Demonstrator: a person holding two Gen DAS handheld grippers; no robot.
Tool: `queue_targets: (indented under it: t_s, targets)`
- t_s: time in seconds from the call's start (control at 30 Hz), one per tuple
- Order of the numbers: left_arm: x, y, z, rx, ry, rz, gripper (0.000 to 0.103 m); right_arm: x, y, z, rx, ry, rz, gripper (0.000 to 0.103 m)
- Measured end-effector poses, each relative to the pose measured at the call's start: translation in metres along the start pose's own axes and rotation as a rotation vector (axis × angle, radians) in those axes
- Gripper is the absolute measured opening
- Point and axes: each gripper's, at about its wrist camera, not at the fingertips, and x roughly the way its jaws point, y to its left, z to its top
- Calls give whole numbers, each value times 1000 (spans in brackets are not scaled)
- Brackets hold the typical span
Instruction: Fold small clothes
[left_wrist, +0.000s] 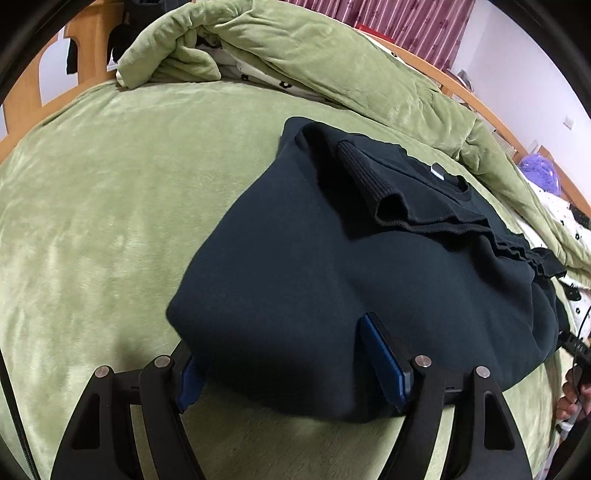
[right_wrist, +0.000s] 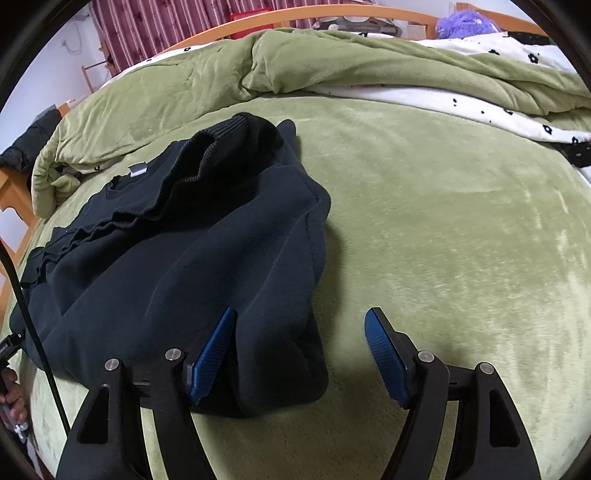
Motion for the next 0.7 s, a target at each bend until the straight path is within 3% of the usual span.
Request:
queue_targets:
  t_s: [0.03,0.07,0.1,0.13,0.2,0.3,0.47,0.7]
  targets:
    - [0,0,0,-6,-4,-11,60,1,0,-1,-3,0,2,69]
    - [-1,-1,0,-9,-10,-20,54,0,1,-2,-13,0,24,58]
    - [-3,-3,-2,-4,-20,-21,41,-1,3,-3,-22,2,57,36]
    - [-5,-4,-2,6,-30,-14,30,-3,5,-3,-33,3,83,28]
    - [-13,-10,-4,37,-50,0,23,-9,13,-5,-66,-15,53,21]
    - [-25,-12,-7,45,-66,5,21,-17,20,-9,-80,-35,19,18]
    - [-47,-15,-20,68,-64,5,20,-42,11,-21,-55,-31,59,17]
    - [-80,-16,-66,95,-56,4,20,-81,-1,-61,-97,-6,85,17]
